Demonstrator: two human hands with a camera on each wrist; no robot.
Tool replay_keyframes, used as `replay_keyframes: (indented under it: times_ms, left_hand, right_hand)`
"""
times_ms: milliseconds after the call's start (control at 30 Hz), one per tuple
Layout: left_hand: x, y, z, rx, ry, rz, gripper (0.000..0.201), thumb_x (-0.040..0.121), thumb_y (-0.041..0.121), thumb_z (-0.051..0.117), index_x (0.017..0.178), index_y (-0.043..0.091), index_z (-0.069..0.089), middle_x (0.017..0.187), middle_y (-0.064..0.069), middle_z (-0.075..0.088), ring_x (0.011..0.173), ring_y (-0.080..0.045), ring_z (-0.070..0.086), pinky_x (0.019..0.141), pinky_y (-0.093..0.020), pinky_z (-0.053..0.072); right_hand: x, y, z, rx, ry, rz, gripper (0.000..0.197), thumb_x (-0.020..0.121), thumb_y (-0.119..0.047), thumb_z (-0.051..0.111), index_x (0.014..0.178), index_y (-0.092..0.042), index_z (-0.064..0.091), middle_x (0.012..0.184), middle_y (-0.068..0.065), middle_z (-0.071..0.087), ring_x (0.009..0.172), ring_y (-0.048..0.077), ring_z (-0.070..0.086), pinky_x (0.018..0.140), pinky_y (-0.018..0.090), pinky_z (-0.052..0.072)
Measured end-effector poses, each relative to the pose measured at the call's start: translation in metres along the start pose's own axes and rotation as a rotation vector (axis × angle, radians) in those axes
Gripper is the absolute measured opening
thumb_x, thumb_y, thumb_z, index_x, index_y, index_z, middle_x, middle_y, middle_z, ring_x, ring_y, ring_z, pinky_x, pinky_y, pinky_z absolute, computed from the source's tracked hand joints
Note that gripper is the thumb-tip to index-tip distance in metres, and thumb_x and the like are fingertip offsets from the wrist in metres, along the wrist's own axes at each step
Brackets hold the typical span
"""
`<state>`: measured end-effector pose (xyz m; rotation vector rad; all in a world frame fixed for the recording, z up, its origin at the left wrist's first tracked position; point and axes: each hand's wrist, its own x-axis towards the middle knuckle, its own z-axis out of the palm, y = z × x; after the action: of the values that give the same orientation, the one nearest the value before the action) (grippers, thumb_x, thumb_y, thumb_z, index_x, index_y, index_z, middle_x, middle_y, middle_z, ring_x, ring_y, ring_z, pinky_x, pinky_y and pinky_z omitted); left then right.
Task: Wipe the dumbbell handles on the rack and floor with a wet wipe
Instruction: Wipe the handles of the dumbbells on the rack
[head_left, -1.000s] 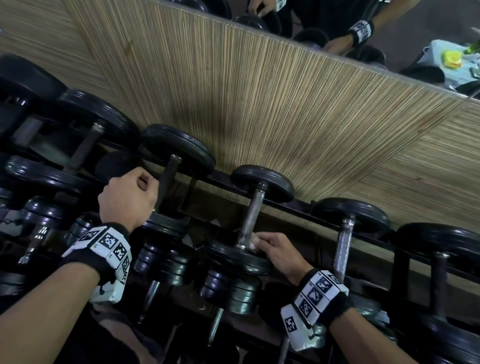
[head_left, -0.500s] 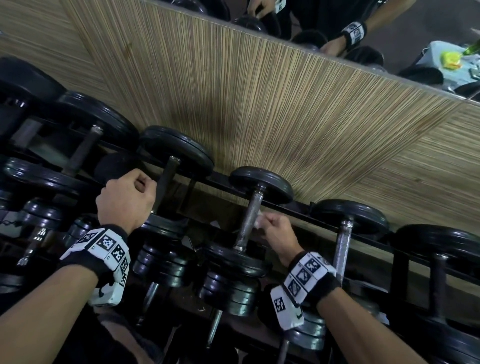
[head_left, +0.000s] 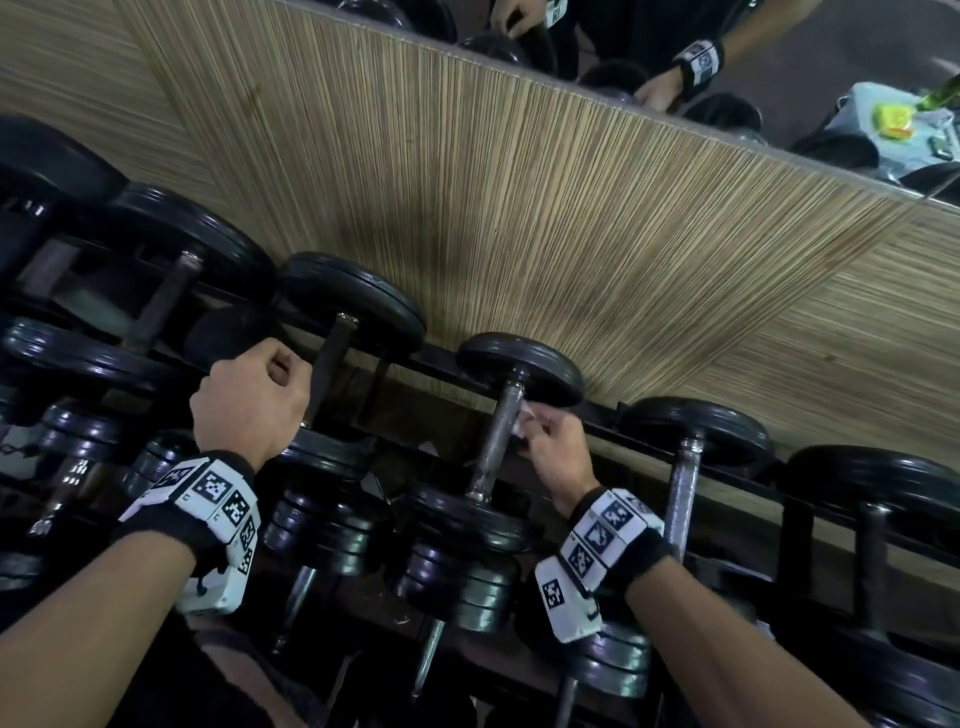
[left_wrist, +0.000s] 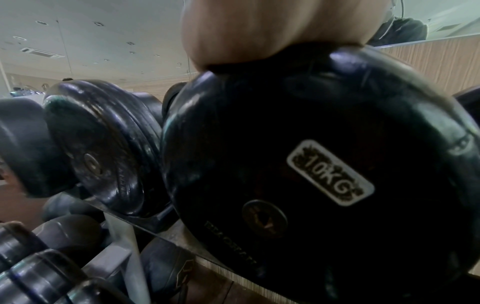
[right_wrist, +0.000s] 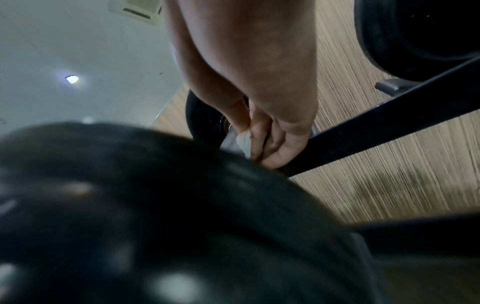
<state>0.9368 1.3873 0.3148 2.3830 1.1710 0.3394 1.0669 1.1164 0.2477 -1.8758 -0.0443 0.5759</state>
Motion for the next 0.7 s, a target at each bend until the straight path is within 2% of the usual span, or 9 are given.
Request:
replay_keyframes:
  times_ms: [100, 167, 233, 267, 333, 400, 467, 567, 700]
  left_hand:
    - [0.000, -0.001, 0.001, 0.002, -0.005, -0.001, 0.014, 0.086, 0.037, 0.055, 0.078, 0.026, 0.060, 0.072, 0.003, 0.069, 0.076, -0.033, 0.059, 0.074, -0.041, 0.046]
    - [0.000, -0.001, 0.001, 0.000, -0.002, 0.003, 0.015, 0.086, 0.037, 0.054, 0.078, 0.026, 0.060, 0.072, 0.003, 0.069, 0.076, -0.034, 0.060, 0.074, -0.041, 0.047]
    - [0.000, -0.002, 0.001, -0.009, -0.002, 0.009, 0.015, 0.085, 0.038, 0.053, 0.078, 0.026, 0.060, 0.072, 0.004, 0.068, 0.075, -0.034, 0.059, 0.073, -0.042, 0.048]
    - [0.000, -0.001, 0.000, -0.012, -0.003, 0.009, 0.015, 0.086, 0.038, 0.054, 0.078, 0.025, 0.060, 0.071, 0.004, 0.068, 0.075, -0.033, 0.059, 0.073, -0.041, 0.047]
    - [-0.001, -0.001, 0.000, -0.014, -0.004, 0.006, 0.015, 0.087, 0.036, 0.055, 0.078, 0.025, 0.060, 0.072, 0.003, 0.068, 0.075, -0.033, 0.059, 0.071, -0.040, 0.045]
    - [-0.001, 0.000, 0.000, -0.015, 0.001, 0.003, 0.015, 0.087, 0.035, 0.056, 0.078, 0.025, 0.060, 0.072, 0.003, 0.068, 0.075, -0.032, 0.058, 0.071, -0.039, 0.043]
    - [-0.001, 0.000, -0.001, -0.016, -0.003, -0.003, 0.015, 0.088, 0.035, 0.056, 0.079, 0.025, 0.061, 0.071, 0.004, 0.068, 0.073, -0.031, 0.057, 0.071, -0.038, 0.042]
    - [-0.001, 0.002, -0.002, -0.017, -0.005, -0.007, 0.015, 0.089, 0.034, 0.056, 0.079, 0.024, 0.062, 0.071, 0.004, 0.067, 0.069, -0.027, 0.053, 0.070, -0.036, 0.041]
    - [-0.001, 0.002, -0.002, 0.003, 0.001, -0.018, 0.014, 0.087, 0.035, 0.057, 0.080, 0.024, 0.063, 0.073, 0.002, 0.067, 0.069, -0.028, 0.052, 0.070, -0.037, 0.042]
  right_hand:
    - [-0.026, 0.021, -0.003, -0.019, -0.114, -0.013, 0.028, 0.101, -0.024, 0.058, 0.080, -0.013, 0.073, 0.084, 0.000, 0.075, 0.083, 0.020, 0.070, 0.086, 0.039, 0.055]
    - [-0.042, 0.026, -0.007, -0.073, -0.241, -0.001, 0.035, 0.102, -0.025, 0.058, 0.074, -0.008, 0.068, 0.073, -0.006, 0.066, 0.072, 0.009, 0.059, 0.078, 0.027, 0.047]
    - [-0.047, 0.025, -0.009, -0.097, -0.299, 0.025, 0.033, 0.103, -0.022, 0.057, 0.075, -0.009, 0.069, 0.072, -0.006, 0.064, 0.071, 0.004, 0.056, 0.075, 0.022, 0.044]
    - [-0.043, 0.024, -0.010, -0.083, -0.280, 0.019, 0.031, 0.103, -0.019, 0.057, 0.077, -0.007, 0.070, 0.073, -0.005, 0.065, 0.072, 0.005, 0.057, 0.076, 0.023, 0.045]
    - [-0.030, 0.017, -0.008, 0.005, -0.136, 0.007, 0.024, 0.102, -0.016, 0.057, 0.092, -0.002, 0.073, 0.085, -0.003, 0.072, 0.080, 0.010, 0.065, 0.082, 0.032, 0.051]
    - [-0.014, 0.003, -0.006, -0.012, 0.057, -0.047, 0.021, 0.102, -0.021, 0.058, 0.110, -0.009, 0.074, 0.101, -0.005, 0.075, 0.096, 0.011, 0.070, 0.090, 0.034, 0.055]
    - [-0.009, -0.008, -0.003, -0.091, 0.155, -0.118, 0.020, 0.101, -0.024, 0.059, 0.112, -0.014, 0.073, 0.100, -0.010, 0.074, 0.096, 0.006, 0.069, 0.092, 0.034, 0.056]
    - [-0.026, -0.009, 0.003, -0.105, 0.113, -0.155, 0.019, 0.100, -0.027, 0.059, 0.099, -0.017, 0.075, 0.091, -0.008, 0.076, 0.087, 0.006, 0.072, 0.086, 0.040, 0.059]
    - [-0.061, -0.001, -0.003, -0.155, -0.065, -0.147, 0.025, 0.101, -0.030, 0.060, 0.085, -0.019, 0.075, 0.078, -0.006, 0.074, 0.075, 0.005, 0.069, 0.075, 0.036, 0.060]
